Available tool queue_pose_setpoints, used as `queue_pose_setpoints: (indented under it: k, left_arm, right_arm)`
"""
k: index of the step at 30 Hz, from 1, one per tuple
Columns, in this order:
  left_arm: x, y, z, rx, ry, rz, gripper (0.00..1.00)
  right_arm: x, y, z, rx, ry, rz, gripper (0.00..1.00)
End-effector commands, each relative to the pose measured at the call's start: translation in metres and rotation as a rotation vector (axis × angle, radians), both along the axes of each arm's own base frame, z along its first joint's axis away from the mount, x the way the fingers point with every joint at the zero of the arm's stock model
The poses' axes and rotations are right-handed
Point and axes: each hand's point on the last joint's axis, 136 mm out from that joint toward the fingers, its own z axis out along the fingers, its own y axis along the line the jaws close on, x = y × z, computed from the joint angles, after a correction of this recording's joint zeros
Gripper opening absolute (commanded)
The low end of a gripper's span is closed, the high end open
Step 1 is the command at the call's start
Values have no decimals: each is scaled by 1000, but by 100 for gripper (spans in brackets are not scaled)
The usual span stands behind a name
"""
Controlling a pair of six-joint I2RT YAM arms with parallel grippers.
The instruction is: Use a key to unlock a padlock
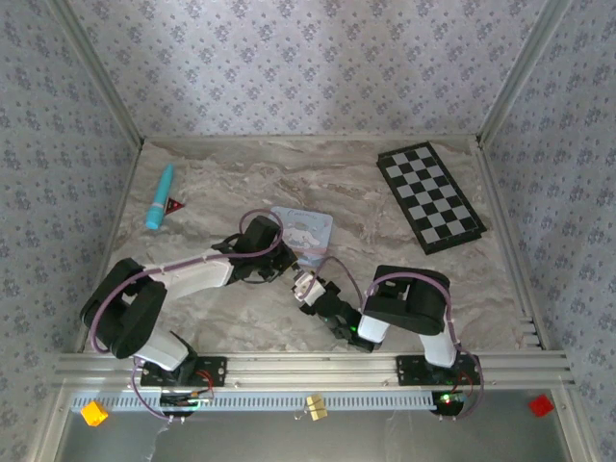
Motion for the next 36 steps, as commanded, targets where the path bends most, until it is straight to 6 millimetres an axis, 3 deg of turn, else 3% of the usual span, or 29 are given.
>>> queue_pose_setpoints:
  k: [1, 9, 27, 36]
  left_arm:
    - [1, -3, 15, -22, -27, -1, 0]
    - [-1, -1, 8, -4, -11, -2, 0]
    - [-9, -2, -4, 7, 14, -14, 0]
    - [-13, -8, -8, 7, 22, -28, 0]
  right_arm:
    - [7, -2, 4, 19, -18, -44, 22]
    - [5, -1, 17, 55, -24, -36, 21]
    - [3, 8, 14, 54, -8, -9, 15]
    - [4, 9, 23, 109, 16, -15, 13]
